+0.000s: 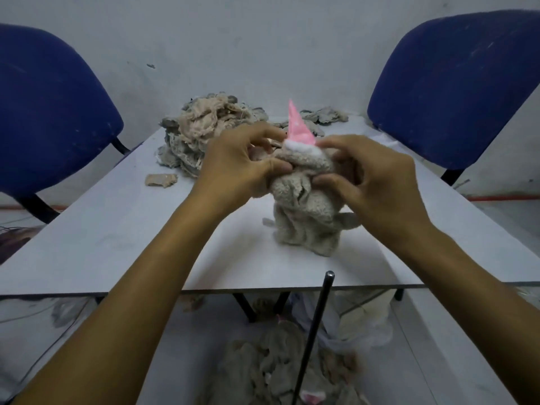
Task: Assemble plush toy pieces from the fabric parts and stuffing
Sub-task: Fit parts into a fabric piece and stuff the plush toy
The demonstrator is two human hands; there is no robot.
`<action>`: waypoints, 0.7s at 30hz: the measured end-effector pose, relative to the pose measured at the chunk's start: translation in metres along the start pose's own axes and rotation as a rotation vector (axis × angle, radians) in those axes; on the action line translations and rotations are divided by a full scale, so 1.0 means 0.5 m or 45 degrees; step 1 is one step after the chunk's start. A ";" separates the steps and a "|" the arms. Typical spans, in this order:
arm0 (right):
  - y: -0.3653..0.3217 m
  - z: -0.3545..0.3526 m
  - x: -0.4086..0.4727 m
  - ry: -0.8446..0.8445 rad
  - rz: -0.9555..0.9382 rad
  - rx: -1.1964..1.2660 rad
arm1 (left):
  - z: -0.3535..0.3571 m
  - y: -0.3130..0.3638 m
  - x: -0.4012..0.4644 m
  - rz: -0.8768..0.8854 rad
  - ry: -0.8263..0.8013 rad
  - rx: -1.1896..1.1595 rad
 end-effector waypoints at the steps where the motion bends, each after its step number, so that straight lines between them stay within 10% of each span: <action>1: 0.002 0.005 0.000 -0.041 0.038 0.039 | -0.008 -0.002 0.000 -0.013 -0.006 -0.039; 21: -0.029 -0.066 0.026 0.135 -0.058 -0.160 | -0.058 -0.003 -0.002 -0.049 0.105 -0.604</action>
Point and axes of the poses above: each hand's wrist, its own x-axis towards the middle knuckle, its own z-axis out of the palm, y = z × x, the point moved 10 cm from there along x, towards the middle knuckle, and after that the axes turned 15 degrees about -z, right-handed, at the moved point
